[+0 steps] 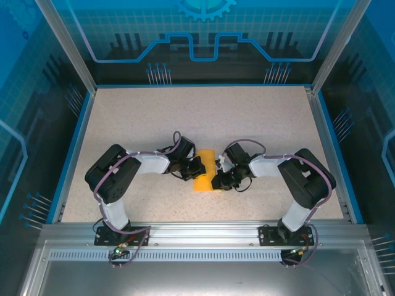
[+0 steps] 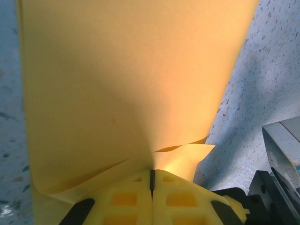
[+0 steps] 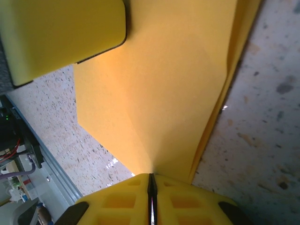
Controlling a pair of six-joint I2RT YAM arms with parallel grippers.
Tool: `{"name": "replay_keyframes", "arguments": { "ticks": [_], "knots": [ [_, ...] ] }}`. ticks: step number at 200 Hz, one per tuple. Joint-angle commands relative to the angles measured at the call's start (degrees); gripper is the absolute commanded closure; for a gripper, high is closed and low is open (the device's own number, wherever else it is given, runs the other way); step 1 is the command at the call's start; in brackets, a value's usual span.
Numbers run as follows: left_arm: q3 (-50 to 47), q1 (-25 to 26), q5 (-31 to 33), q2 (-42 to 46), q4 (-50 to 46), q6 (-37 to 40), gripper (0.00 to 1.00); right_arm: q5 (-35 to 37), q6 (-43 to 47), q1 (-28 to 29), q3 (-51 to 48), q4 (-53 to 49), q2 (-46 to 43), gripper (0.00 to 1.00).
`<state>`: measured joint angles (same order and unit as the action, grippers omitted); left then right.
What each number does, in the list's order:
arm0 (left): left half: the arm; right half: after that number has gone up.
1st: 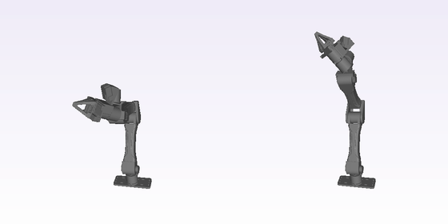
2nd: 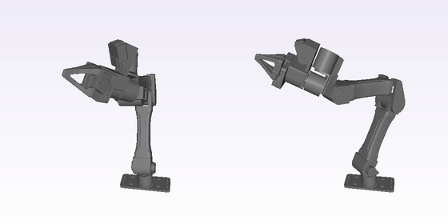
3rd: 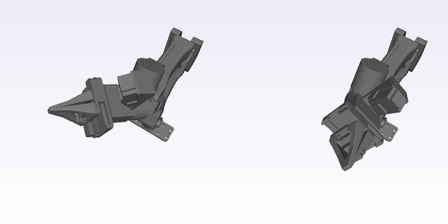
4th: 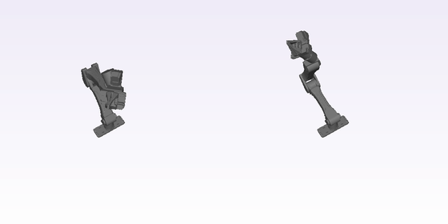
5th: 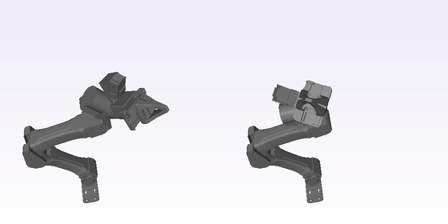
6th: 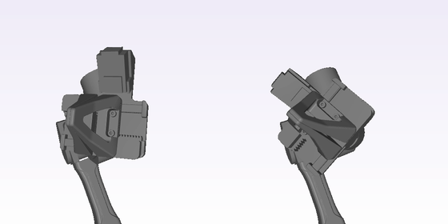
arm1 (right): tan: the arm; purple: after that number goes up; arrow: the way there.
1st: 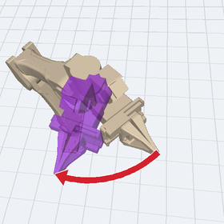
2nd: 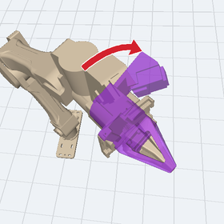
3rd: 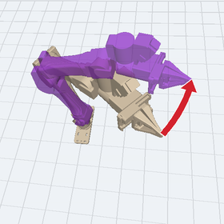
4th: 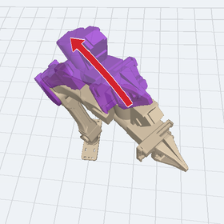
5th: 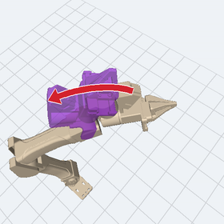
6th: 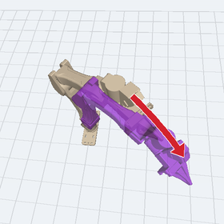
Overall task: Fold a paper plane with a square sheet of paper (pick it up from the middle)
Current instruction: Fold the triangle a second time at the center of the table.
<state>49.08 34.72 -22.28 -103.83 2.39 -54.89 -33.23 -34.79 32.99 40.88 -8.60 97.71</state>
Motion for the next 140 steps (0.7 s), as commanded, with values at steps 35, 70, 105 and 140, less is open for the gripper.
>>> {"name": "replay_keyframes", "arguments": {
  "ticks": [35,70,105,140],
  "knots": [
    [0.23,0.00,1.63,-1.99,-4.64,1.81,0.94,-0.14,-2.45,-1.45,-4.60,0.12,-0.37,0.88],
    [0.36,0.04,1.56,-2.25,-4.54,1.78,0.94,2.86,-2.09,-1.24,-4.59,-2.28,0.95,0.92],
    [0.31,0.04,1.63,-2.25,-4.53,1.78,0.94,5.51,-1.85,-0.56,-3.14,-5.62,-2.44,0.95],
    [0.51,0.03,1.54,-2.25,-4.37,1.75,0.95,6.34,-2.11,-0.45,-1.74,-8.13,-7.76,0.94]
  ]
}}
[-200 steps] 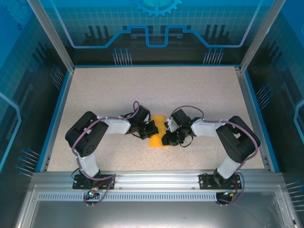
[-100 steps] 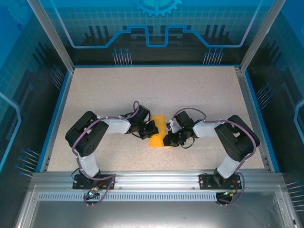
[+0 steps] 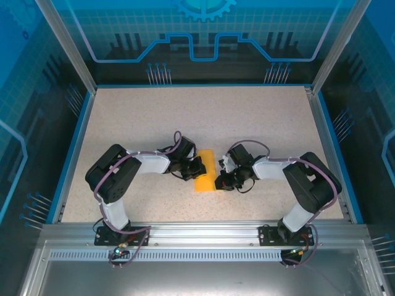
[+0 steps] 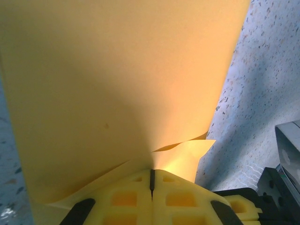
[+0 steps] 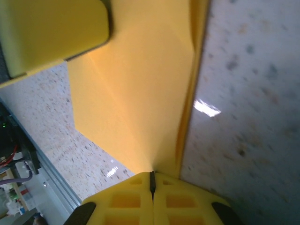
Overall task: Fold a paper plane with a square sheet of paper (pick it up from the middle)
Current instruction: Fold the triangle a second time at the center of the table.
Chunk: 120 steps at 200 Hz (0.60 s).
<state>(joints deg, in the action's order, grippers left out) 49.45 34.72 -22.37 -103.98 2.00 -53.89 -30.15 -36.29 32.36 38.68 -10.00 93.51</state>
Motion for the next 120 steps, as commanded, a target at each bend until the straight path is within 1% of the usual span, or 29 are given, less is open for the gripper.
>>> {"name": "replay_keyframes", "arguments": {
  "ticks": [1,23,47,66,87,120],
  "knots": [
    [0.13,0.01,1.63,-2.10,-4.00,0.73,0.95,3.26,-0.61,0.22,0.54,-6.76,-3.76,0.94],
    [0.20,0.07,1.65,-2.10,-3.99,0.73,0.95,3.04,-1.31,0.41,2.60,-7.30,-5.45,0.92],
    [0.31,0.05,1.46,-2.19,-3.88,0.79,0.95,2.87,-2.60,1.30,5.34,-5.84,-4.55,0.91],
    [0.51,0.02,1.53,-2.28,-3.87,0.76,0.94,2.20,-3.10,2.52,8.07,-4.85,-1.93,0.90],
    [0.60,0.08,1.36,-2.29,-3.93,0.78,0.94,4.11,-2.91,3.67,10.58,-6.22,2.19,0.90],
    [0.67,0.03,1.45,-2.10,-3.84,0.76,0.94,4.62,-3.17,3.26,8.40,-5.14,7.32,0.91]
  ]
}}
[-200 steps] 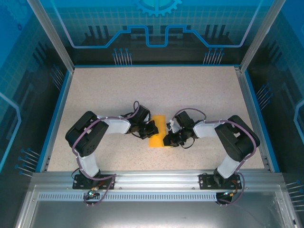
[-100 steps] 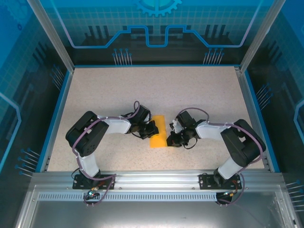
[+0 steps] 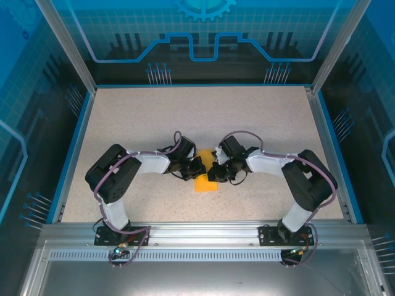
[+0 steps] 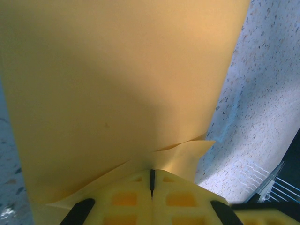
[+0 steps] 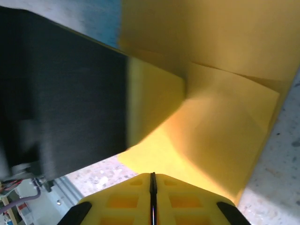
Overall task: Fold a paper plane with a square sheet of paper (pick it up from the middle)
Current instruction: Fold the triangle a second time at the center of the table.
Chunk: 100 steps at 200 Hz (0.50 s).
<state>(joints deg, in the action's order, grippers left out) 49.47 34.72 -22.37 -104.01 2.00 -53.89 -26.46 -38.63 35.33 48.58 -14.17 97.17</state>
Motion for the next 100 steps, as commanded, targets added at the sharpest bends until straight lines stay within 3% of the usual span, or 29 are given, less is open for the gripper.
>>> {"name": "replay_keyframes", "arguments": {
  "ticks": [1,100],
  "knots": [
    [0.64,0.06,1.45,-2.08,-3.89,0.74,0.94,0.90,-0.83,0.28,-1.57,-0.96,3.74,0.91],
    [0.78,0.04,-0.16,5.47,-2.05,0.82,0.86,0.73,-2.84,-0.73,-7.36,4.09,4.57,0.92]
  ]
}}
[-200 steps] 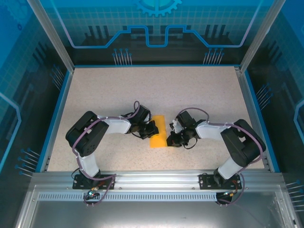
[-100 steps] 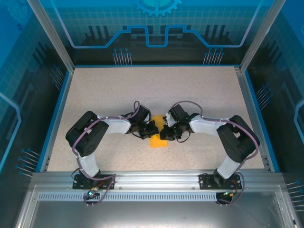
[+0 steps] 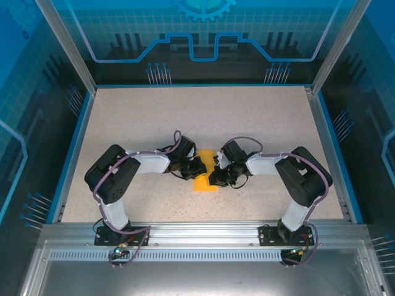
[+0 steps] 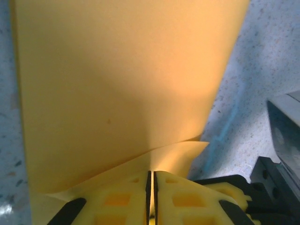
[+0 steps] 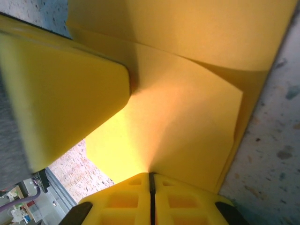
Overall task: Fold a paper plane with a square sheet of paper (pick it up from the middle)
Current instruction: Fold the triangle a second time at the center of the table.
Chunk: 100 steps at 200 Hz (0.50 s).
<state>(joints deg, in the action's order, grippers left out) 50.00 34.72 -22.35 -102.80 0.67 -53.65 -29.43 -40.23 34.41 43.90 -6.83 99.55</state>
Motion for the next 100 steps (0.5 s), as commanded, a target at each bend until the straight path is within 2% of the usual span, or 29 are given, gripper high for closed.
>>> {"name": "replay_keyframes", "arguments": {
  "ticks": [1,34,100],
  "knots": [
    [0.18,0.06,-0.21,4.41,-0.65,0.44,0.86,3.69,-1.30,0.20,-2.68,-3.22,2.16,0.92],
    [-2.71,0.24,-1.47,5.86,3.10,-2.12,0.88,3.92,-1.52,0.21,-2.42,-3.06,1.90,0.92],
    [-4.18,1.57,-1.68,1.07,6.72,-3.86,0.91,4.19,-1.55,0.22,-2.57,-3.02,2.75,0.92]
  ]
}}
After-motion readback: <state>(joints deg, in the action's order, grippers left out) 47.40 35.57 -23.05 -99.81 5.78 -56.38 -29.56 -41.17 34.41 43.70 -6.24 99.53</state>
